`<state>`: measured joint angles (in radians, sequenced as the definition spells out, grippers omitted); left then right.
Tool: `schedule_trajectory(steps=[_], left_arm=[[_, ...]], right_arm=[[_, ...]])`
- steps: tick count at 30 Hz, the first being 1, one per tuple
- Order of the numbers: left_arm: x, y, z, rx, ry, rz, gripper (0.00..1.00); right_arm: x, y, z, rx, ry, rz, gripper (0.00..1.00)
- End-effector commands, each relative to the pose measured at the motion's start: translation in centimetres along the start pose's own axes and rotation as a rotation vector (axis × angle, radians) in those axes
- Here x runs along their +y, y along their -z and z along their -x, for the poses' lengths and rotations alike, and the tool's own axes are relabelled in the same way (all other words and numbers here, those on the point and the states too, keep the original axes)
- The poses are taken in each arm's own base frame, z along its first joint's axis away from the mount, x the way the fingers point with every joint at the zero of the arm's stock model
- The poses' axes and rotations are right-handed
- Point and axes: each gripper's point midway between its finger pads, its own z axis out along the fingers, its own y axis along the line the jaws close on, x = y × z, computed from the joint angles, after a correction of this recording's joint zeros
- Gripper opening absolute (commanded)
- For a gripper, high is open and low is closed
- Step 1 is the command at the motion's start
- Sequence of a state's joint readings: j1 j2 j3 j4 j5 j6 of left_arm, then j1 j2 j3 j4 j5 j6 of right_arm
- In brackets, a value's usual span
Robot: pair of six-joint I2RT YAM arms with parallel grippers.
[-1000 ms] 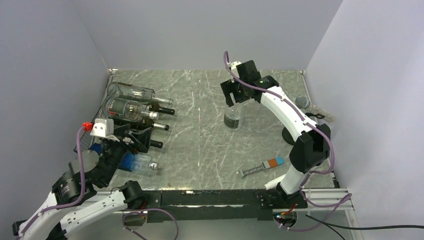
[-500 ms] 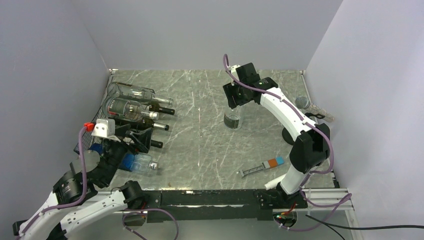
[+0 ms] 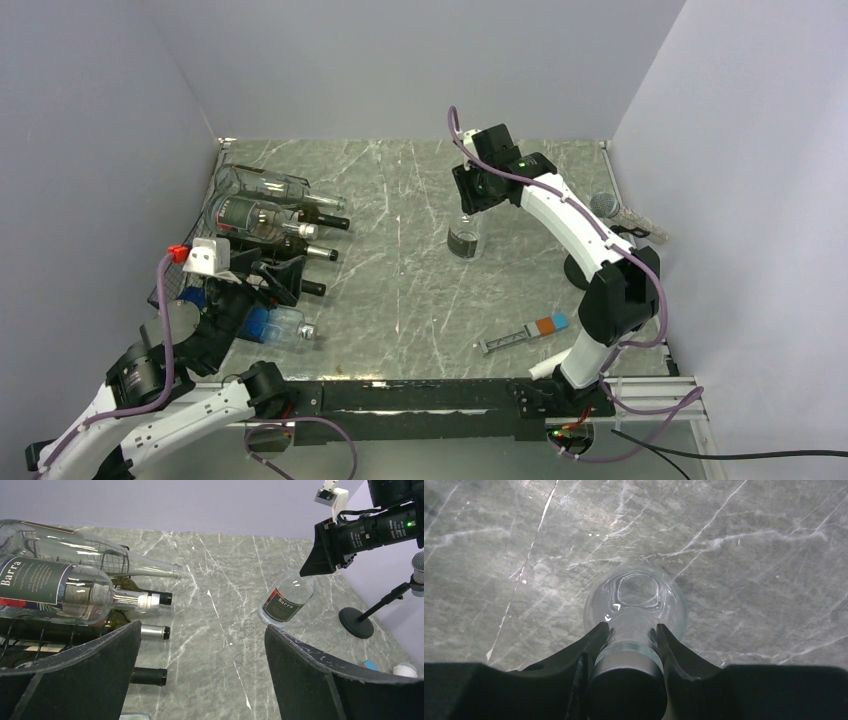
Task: Put the wine bottle on the wine rack
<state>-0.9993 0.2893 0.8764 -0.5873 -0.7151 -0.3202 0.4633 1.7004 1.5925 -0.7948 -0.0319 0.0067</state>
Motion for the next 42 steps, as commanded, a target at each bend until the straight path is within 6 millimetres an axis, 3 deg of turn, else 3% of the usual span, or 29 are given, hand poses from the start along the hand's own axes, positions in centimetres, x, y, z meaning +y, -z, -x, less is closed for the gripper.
schedule_trajectory(steps=[1, 7, 14, 21, 30, 42], left_arm=[[-0.1, 0.1, 1.2, -0.034, 0.036, 0.001, 0.97], [-0.5, -0.5, 1.5, -0.05, 0.015, 0.003, 0.97], [-0.7, -1.0, 1.0, -0.013, 0.002, 0.027, 0.97], [-0.9, -0.5, 2.2, -0.021, 0.017, 0.008, 0.97], [-1.0, 0.7, 7.1, -0.138, 0.055, -0.026, 0.97], [-2.4, 1.7, 13.6, -0.267, 0.067, -0.088, 0.97]], right_arm=[[1.8, 4.7, 4.0, -0.187, -0.074, 0.086, 0.0], [5.9, 8.2, 6.3, -0.347, -0.23, 0.322, 0.0], [9.7, 11.8, 7.1, -0.452, -0.391, 0.609, 0.0], [11.5, 12.9, 7.0, -0.518, -0.481, 0.779, 0.0], [13.7, 13.6, 7.1, -0.611, -0.577, 0.9, 0.0], [23.4, 16.3, 11.0, -0.733, -0.557, 1.103, 0.0]])
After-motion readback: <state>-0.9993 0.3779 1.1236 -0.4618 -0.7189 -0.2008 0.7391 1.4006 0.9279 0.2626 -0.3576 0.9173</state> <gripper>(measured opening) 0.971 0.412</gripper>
